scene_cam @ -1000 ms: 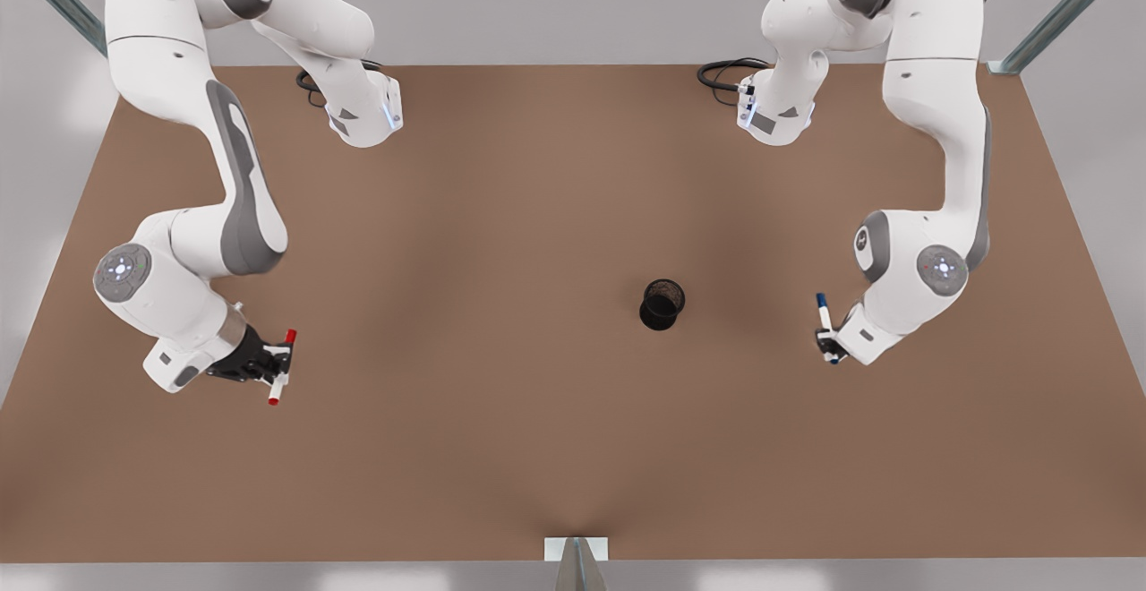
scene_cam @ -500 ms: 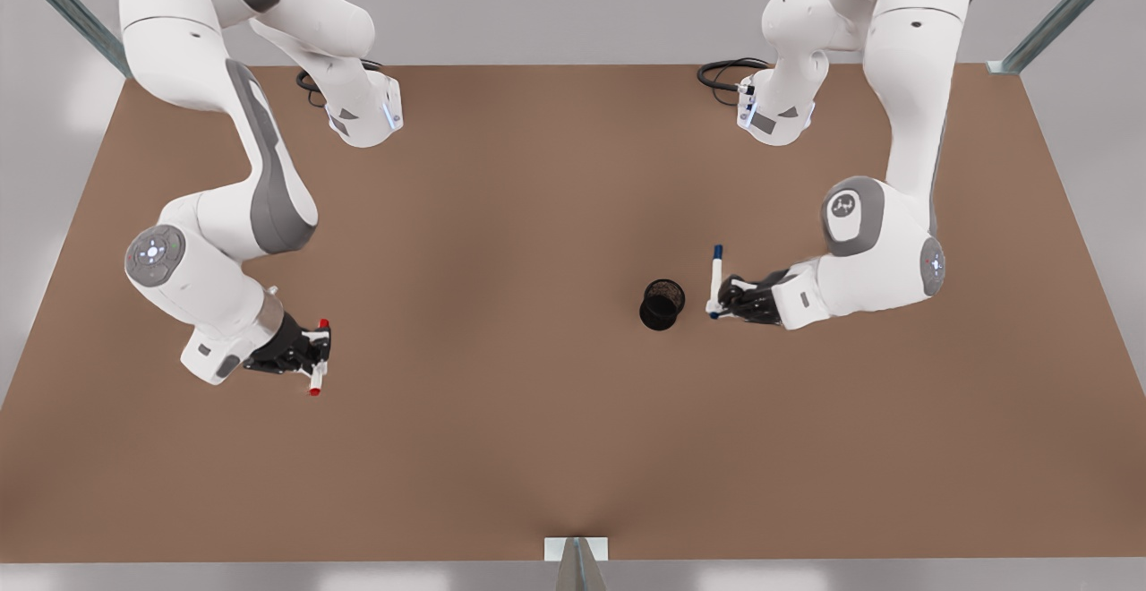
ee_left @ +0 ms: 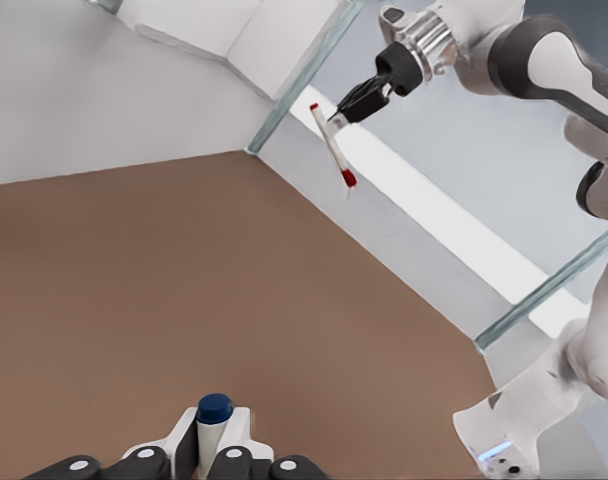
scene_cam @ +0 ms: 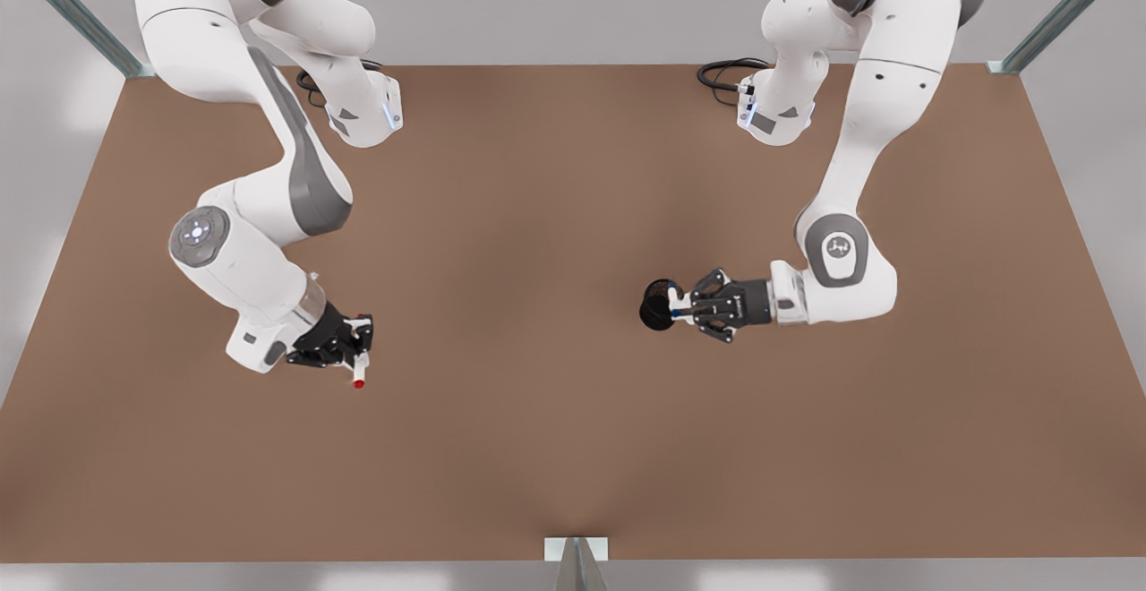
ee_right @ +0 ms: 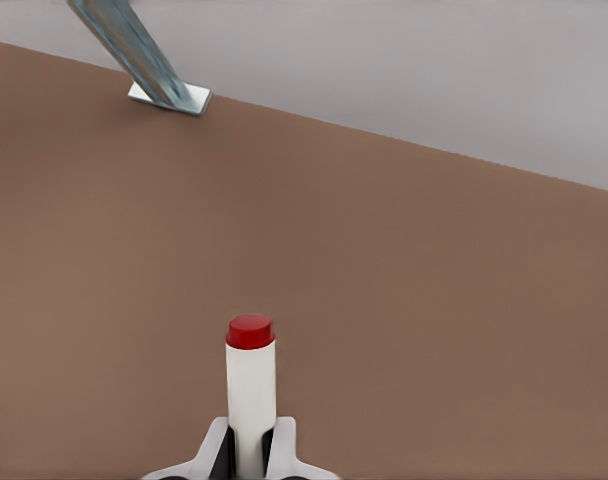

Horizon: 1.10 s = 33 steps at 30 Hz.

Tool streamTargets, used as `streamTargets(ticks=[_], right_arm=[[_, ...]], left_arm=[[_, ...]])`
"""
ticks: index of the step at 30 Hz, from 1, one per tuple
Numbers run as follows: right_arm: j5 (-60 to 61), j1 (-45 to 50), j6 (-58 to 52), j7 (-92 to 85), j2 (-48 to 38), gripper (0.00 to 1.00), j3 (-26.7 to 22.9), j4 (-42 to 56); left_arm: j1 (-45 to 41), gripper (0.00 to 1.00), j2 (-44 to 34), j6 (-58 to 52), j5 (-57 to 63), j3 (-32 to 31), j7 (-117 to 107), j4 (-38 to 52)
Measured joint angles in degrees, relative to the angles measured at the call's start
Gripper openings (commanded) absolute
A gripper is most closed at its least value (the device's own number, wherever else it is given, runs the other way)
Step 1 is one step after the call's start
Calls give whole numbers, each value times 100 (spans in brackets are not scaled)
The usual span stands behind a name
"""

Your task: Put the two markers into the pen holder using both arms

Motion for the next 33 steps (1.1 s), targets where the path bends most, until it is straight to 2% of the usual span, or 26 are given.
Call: streamTargets(ticks=[6, 12, 13, 17, 19, 21, 24, 27, 30, 33], right_arm=[[8, -1, 60, 94, -9, 21, 193, -8], [10, 56, 108, 161, 7, 21, 263, -13], [10, 65, 118, 170, 8, 21, 264, -15], [11, 94, 158, 202, 16, 21, 264, -17], [9, 212, 217, 228, 30, 21, 265, -14], [13, 329, 292, 259, 43, 21, 265, -16], [21, 621, 460, 349, 57, 21, 264, -17], [26, 1108, 885, 509, 156, 21, 267, -17], [18, 1734, 1709, 681, 506, 21, 208, -13], [-208, 2243, 2632, 850, 780, 21, 178, 115]], left_arm=[[-31, 21, 233, 42, -427, 0, 2012, -225], [-10, 21, 212, 48, -601, 0, 3529, -841], [-19, 100, 217, 37, -610, 1, 3742, -883], [3, 100, 90, -70, -514, 14, 4420, -917], [290, 100, -108, -131, -107, 35, 4555, -729], [513, 100, -237, -163, 881, 93, 4347, -86], [594, 100, -254, -300, 3315, 227, 3339, 1471], [507, 100, -320, -681, 5606, 444, 1696, 2431], [505, 100, -982, -1437, 6912, 565, 101, 2782], [494, 100, -1376, -1937, 7494, 835, -1248, 2759]])
